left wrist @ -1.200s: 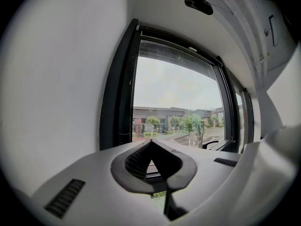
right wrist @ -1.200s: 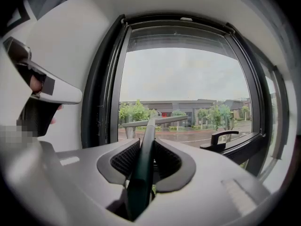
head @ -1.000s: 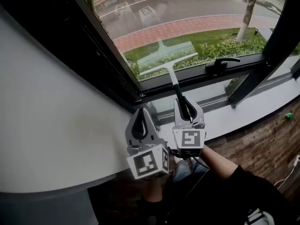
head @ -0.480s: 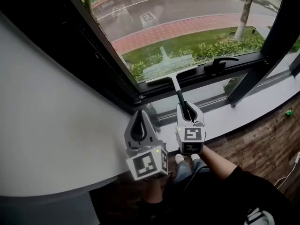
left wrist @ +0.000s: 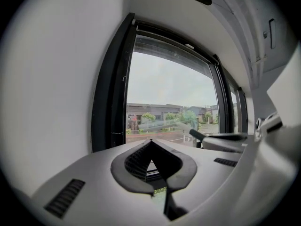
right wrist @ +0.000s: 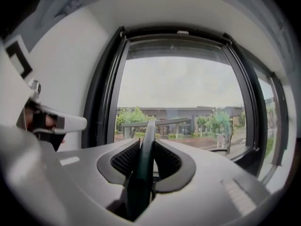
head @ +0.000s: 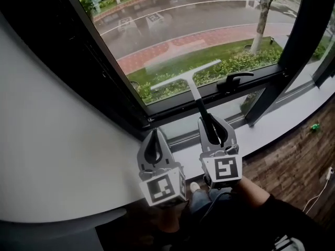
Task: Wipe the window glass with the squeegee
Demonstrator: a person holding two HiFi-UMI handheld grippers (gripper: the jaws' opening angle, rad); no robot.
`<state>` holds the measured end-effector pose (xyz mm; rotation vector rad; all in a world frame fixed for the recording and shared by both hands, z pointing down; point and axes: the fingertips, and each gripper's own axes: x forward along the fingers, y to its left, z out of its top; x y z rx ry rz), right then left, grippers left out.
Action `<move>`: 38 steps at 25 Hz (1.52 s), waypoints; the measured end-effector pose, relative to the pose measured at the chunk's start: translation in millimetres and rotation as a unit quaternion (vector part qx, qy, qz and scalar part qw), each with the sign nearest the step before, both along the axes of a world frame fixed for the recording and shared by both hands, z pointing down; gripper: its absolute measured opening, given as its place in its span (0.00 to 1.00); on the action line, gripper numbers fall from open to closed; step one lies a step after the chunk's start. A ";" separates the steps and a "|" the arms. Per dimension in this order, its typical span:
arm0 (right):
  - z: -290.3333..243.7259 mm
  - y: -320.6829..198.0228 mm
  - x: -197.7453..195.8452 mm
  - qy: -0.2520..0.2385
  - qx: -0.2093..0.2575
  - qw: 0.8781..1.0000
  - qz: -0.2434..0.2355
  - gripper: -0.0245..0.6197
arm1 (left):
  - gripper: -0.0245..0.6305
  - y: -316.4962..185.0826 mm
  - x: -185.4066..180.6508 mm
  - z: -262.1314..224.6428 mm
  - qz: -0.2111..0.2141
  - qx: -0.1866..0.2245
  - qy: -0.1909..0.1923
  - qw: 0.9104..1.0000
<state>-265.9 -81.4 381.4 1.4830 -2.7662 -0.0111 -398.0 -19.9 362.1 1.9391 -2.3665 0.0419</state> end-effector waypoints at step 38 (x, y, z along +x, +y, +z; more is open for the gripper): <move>-404.5 -140.8 147.4 -0.170 0.305 0.937 -0.028 0.19 | 0.04 -121.9 172.5 -172.4 0.048 0.133 -0.075 0.987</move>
